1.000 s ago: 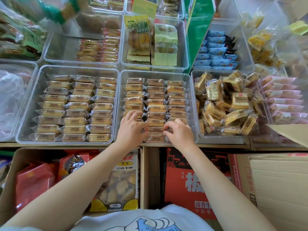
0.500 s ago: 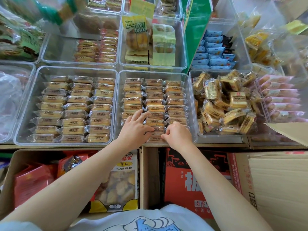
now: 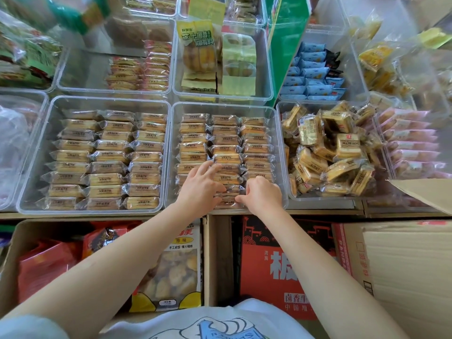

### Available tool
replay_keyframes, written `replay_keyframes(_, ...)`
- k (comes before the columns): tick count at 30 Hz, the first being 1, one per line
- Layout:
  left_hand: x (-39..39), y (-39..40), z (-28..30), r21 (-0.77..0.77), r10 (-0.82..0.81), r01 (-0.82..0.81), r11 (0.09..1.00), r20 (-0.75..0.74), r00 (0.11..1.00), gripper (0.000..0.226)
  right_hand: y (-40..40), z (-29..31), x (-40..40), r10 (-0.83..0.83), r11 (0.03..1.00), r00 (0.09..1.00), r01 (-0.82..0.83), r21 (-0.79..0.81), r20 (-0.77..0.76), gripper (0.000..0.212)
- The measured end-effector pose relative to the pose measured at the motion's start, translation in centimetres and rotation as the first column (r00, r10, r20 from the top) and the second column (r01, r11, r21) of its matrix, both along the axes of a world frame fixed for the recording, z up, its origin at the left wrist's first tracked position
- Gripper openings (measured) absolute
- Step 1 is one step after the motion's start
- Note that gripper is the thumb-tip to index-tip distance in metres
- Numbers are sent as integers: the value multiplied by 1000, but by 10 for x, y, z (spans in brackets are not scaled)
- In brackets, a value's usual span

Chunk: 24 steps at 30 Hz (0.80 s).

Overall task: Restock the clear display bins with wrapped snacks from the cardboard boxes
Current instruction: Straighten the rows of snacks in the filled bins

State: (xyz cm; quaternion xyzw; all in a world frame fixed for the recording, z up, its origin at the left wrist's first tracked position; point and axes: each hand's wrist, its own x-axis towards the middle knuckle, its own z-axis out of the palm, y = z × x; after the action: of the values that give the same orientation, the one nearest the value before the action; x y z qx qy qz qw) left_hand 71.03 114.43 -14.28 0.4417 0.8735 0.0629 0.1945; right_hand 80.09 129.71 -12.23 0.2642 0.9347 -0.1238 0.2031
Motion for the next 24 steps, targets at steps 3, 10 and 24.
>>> replay_keyframes(3,0,4,2,-22,-58,57,998,-49,997,33,5,3,5,51,995,989,-63,-83,-138,32)
replay_keyframes(10,6,15,3,-8,-77,77,997,-19,997,37,25,0,18,120,962,977,-158,-221,-178,29)
replay_keyframes(24,14,12,-9,12,-34,37,999,-157,987,38,48,-10,38,266,961,955,-253,109,-129,44)
